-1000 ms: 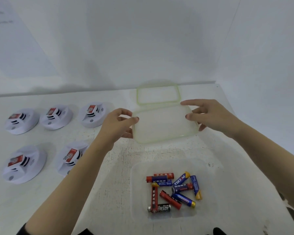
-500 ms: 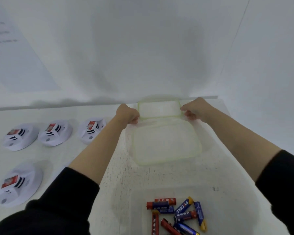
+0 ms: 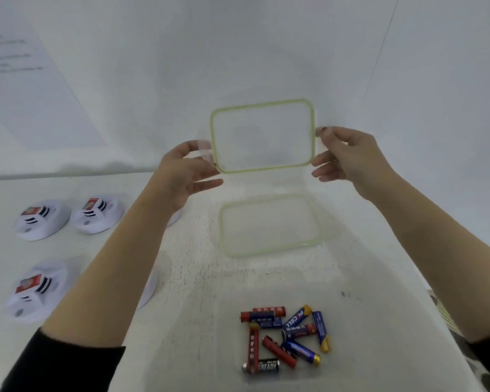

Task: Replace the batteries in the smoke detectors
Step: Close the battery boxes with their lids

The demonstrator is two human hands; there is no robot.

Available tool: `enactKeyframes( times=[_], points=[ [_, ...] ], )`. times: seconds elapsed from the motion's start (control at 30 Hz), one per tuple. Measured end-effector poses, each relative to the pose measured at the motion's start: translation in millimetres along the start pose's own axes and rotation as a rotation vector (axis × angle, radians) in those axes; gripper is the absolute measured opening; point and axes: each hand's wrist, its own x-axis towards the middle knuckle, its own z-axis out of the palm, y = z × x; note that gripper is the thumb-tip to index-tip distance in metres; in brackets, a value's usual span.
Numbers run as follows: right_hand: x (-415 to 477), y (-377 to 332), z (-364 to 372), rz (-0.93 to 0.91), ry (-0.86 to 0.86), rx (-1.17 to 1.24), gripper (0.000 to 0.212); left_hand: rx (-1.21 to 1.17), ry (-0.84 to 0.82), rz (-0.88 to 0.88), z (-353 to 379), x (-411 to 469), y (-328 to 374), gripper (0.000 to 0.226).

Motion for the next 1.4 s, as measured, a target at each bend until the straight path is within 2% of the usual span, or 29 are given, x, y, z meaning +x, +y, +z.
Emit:
enactKeyframes(
  times=[0.07, 0.17, 0.23, 0.37, 0.43, 0.5, 0.57, 0.6, 0.67, 0.73, 0.9, 1.07, 1.2, 1.33, 1.4],
  points=[
    [-23, -7, -4, 0.007, -0.074, 0.111, 0.019, -0.006, -0.005, 0.035, -3, -24, 7, 0.033],
    [-56, -9, -11, 0.147, -0.176, 0.397, 0.031, -0.055, 0.016, 0.094, -7, -56, 10, 0.029],
    [-78, -7, -14, 0.214, -0.201, 0.488, 0.028, -0.038, -0.026, 0.06, -12, -77, 6, 0.025],
    [-121, 16, -15, 0.189, -0.191, 0.268, 0.022, 0.089, -0.106, -0.064, -23, -112, -15, 0.035],
    [-142, 30, -16, 0.21, -0.176, 0.215, 0.016, -0.02, -0.168, -0.131, -33, -126, -24, 0.032],
    [-161, 42, -18, 0.242, -0.165, 0.169, 0.02, -0.176, -0.286, -0.208, -43, -138, -33, 0.03],
    [-177, 51, -20, 0.254, -0.165, 0.097, 0.026, -0.095, -0.364, -0.224, -50, -149, -44, 0.055],
    [-183, 54, -21, 0.246, -0.163, 0.058, 0.028, 0.02, -0.355, -0.21, -49, -156, -49, 0.063],
    [-191, 59, -22, 0.202, -0.145, -0.04, 0.028, 0.229, -0.282, -0.166, -43, -168, -60, 0.054],
    [-195, 64, -22, 0.135, -0.118, -0.168, 0.025, 0.344, -0.187, -0.145, -33, -178, -65, 0.042],
    [-195, 74, -21, 0.0, -0.093, -0.44, 0.025, 0.492, -0.126, -0.136, -25, -191, -72, 0.046],
    [-197, 76, -19, 0.042, -0.154, -0.461, 0.032, 0.545, -0.118, -0.205, -25, -194, -76, 0.047],
    [-200, 74, -20, 0.092, -0.165, -0.357, 0.035, 0.437, -0.178, -0.275, -28, -194, -80, 0.054],
    [-202, 77, -18, 0.083, -0.167, -0.325, 0.036, 0.359, -0.176, -0.243, -30, -192, -86, 0.069],
    [-202, 80, -17, 0.072, -0.155, -0.369, 0.037, 0.338, -0.159, -0.199, -30, -192, -89, 0.069]
  ],
)
